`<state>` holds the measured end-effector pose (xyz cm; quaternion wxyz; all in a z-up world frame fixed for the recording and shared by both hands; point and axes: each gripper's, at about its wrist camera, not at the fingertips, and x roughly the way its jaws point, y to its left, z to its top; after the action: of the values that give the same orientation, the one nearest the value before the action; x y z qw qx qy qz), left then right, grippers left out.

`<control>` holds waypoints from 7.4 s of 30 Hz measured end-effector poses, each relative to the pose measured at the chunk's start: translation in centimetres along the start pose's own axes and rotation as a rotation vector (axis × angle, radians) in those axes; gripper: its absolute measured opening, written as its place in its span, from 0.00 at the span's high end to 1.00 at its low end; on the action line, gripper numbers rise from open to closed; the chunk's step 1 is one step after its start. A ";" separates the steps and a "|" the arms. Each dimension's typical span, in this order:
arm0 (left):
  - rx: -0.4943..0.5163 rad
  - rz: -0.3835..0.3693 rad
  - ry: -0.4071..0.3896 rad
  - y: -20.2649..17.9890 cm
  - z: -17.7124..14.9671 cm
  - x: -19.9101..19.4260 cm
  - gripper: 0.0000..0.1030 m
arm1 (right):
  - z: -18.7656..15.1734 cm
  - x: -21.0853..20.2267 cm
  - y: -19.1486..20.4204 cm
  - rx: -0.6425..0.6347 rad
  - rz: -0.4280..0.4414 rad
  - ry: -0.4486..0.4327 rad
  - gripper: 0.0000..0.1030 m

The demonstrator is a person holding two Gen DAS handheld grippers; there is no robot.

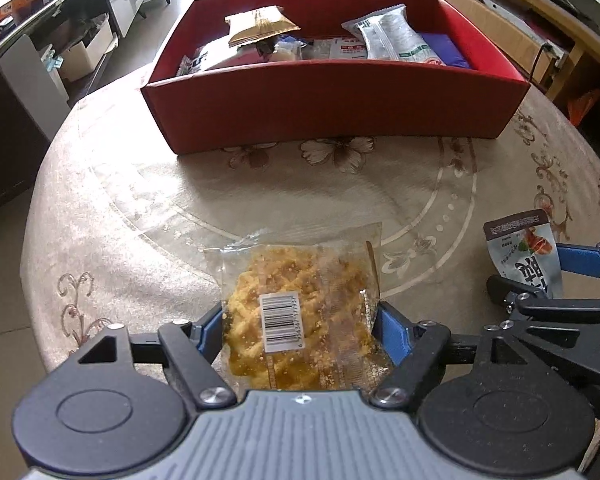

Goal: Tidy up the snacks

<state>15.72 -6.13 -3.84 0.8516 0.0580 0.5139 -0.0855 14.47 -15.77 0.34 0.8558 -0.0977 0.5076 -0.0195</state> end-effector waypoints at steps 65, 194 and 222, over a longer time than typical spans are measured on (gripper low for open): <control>-0.129 0.006 -0.209 1.0 14.4 -2.1 0.33 | 11.4 -2.3 -4.5 0.164 0.060 -0.253 0.40; -0.099 0.036 -0.154 0.8 0.0 -5.8 0.26 | -0.6 -6.2 -2.3 0.207 0.067 -0.159 0.17; -0.095 0.082 -0.214 0.9 -3.9 -7.8 0.22 | -3.4 -7.7 -1.0 0.181 0.087 -0.165 0.17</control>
<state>8.99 -3.84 1.29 0.9061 0.0290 0.4210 -0.0319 7.83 -16.27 5.61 0.9000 0.0007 0.4354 -0.0202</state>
